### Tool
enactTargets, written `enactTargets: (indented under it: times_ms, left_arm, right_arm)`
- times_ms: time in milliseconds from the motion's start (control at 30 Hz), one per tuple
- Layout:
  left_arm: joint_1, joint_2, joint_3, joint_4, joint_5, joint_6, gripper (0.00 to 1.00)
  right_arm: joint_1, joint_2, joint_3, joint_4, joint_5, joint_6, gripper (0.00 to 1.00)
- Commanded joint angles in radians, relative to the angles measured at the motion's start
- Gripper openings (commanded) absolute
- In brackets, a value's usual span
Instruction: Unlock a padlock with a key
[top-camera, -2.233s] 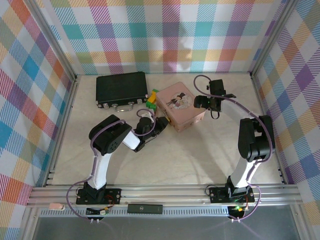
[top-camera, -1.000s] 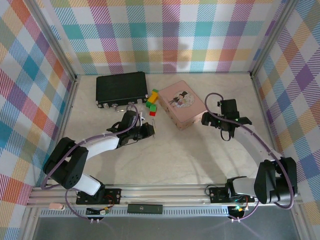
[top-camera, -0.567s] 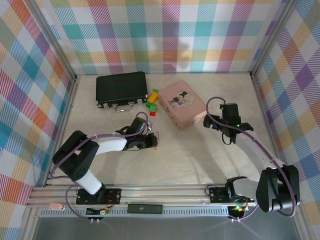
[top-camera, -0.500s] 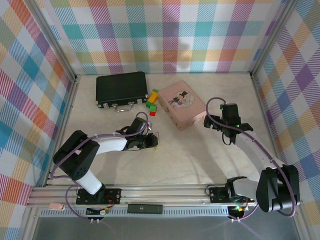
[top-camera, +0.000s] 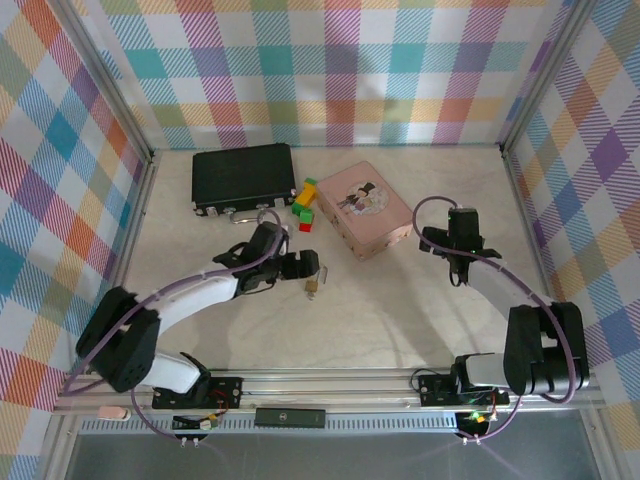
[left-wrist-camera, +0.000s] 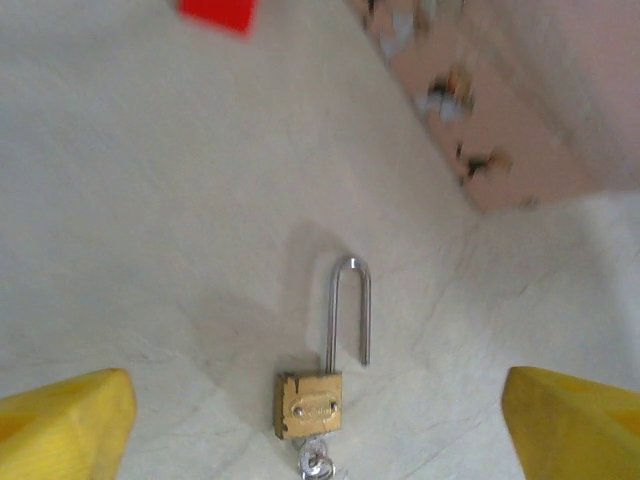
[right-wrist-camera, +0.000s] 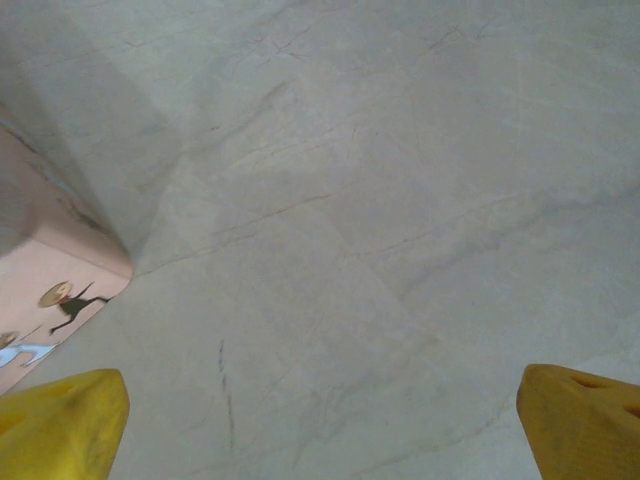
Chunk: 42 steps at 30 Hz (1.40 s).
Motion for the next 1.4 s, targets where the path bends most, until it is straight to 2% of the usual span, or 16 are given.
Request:
enactTargets:
  times_ms: [0,167,300,367,500,567,600,633,733,767,867,1000,1067,1167,1333,1367]
  left_arm:
    - [0.056,-0.099,0.032,-0.152,-0.177,0.081,0.98]
    - [0.164,-0.227,0.010,-0.192,-0.376,0.161,1.00]
    - [0.245,-0.295,-0.057,-0.130,-0.567,0.199,1.00]
    - [0.286,-0.304,-0.109,-0.045,-0.653,0.219,1.00]
    - [0.321,-0.264,-0.205,0.111,-0.770,0.278,1.00]
    - [0.325,-0.219,-0.246,0.179,-0.822,0.301,1.00]
    - [0.326,-0.195,-0.264,0.223,-0.834,0.319,1.00]
    - [0.327,-0.169,-0.290,0.285,-0.840,0.343,1.00]
    - [0.335,-0.091,-0.360,0.489,-0.820,0.428,1.00]
    - [0.338,-0.082,-0.353,0.493,-0.792,0.443,1.00]
    - [0.351,-0.051,-0.398,0.695,-0.725,0.522,1.00]
    - [0.382,0.003,-0.477,1.004,-0.617,0.571,1.00]
    - [0.404,0.036,-0.471,1.024,-0.529,0.547,1.00]
    - [0.421,0.172,-0.491,1.215,-0.449,0.569,1.00]
    - [0.427,0.233,-0.477,1.239,-0.429,0.569,1.00]
    - [0.427,0.219,-0.454,1.167,-0.432,0.557,1.00]
  right_arm:
    - [-0.013,0.031,-0.045,0.214,0.020,-0.083,0.99]
    - [-0.028,0.070,-0.121,0.484,-0.011,-0.150,0.99]
    - [-0.051,0.110,-0.150,0.595,-0.093,-0.137,0.99]
    - [-0.051,0.164,-0.186,0.720,-0.108,-0.148,0.99]
    - [-0.051,0.153,-0.231,0.783,-0.143,-0.157,0.99]
    - [-0.052,0.214,-0.289,0.966,-0.115,-0.155,0.99]
    - [-0.056,0.191,-0.277,0.890,-0.101,-0.132,0.99]
    - [-0.060,0.189,-0.279,0.904,-0.107,-0.134,0.99]
    - [-0.059,0.191,-0.279,0.906,-0.105,-0.134,0.99]
    - [-0.059,0.193,-0.280,0.906,-0.104,-0.134,0.99]
    - [-0.060,0.187,-0.280,0.900,-0.108,-0.134,0.99]
    - [-0.060,0.189,-0.280,0.902,-0.107,-0.135,0.99]
    - [-0.059,0.189,-0.280,0.901,-0.108,-0.133,0.99]
    - [-0.060,0.188,-0.279,0.900,-0.107,-0.135,0.99]
    - [-0.059,0.189,-0.277,0.898,-0.111,-0.137,0.99]
    - [-0.059,0.189,-0.276,0.895,-0.118,-0.140,0.99]
